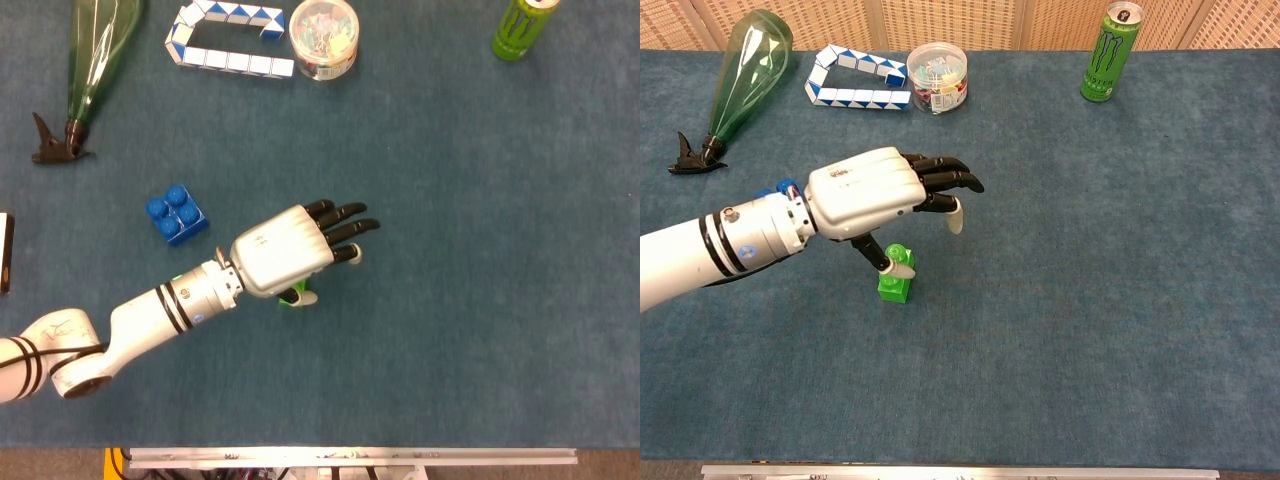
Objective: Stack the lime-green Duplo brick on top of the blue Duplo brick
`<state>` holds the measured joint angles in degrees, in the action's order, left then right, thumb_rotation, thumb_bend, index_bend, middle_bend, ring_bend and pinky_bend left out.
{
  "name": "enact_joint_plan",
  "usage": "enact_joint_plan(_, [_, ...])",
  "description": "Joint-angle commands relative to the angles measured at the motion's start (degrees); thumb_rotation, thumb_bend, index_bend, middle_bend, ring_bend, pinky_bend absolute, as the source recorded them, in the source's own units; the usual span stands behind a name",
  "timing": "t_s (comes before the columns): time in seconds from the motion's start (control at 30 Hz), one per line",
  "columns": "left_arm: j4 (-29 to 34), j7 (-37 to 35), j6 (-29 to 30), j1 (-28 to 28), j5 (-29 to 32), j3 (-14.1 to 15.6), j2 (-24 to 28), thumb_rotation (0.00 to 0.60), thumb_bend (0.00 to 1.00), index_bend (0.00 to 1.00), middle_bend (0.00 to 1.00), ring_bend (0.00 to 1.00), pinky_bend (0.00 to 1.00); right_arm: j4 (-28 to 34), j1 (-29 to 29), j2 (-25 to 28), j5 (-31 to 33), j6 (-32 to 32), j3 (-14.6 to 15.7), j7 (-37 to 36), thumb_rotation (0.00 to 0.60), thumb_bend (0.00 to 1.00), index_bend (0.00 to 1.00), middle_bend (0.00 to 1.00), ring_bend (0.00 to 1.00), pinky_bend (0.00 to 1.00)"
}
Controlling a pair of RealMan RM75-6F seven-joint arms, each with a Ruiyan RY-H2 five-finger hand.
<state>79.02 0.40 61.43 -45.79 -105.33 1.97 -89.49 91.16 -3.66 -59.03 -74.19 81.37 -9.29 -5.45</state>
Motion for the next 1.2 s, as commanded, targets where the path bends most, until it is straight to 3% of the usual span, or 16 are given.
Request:
enact_joint_plan(0.03, [0.6, 0.8, -0.4, -0.2, 0.6, -0.1, -0.3, 0.6, 0.0, 0.36, 0.15, 0.1, 0.27, 0.0, 0.0, 0.0, 0.0, 0.0, 0.0, 0.0, 0.6, 0.07, 0.55, 0.39, 0.3, 0.3])
enact_joint_plan(0.83, [2.0, 10.0, -3.9, 0.7, 7.2, -0.5, -3.6, 0.6, 0.0, 0.27, 0.1, 0.07, 0.22, 0.0, -0.1, 0.2, 0.3, -0.2, -0.2, 0.1, 0.6, 0.07, 0.55, 0.39, 0.3, 0.3])
enact_joint_plan(1.2, [9.3, 14.6, -4.4, 0.7, 5.3, 1.8, 2.4, 0.6, 0.0, 0.25, 0.07, 0.03, 0.18, 0.1, 0.0, 0.3, 0.4, -0.2, -0.3, -0.2, 0.6, 0.07, 0.55, 0.39, 0.3, 0.3])
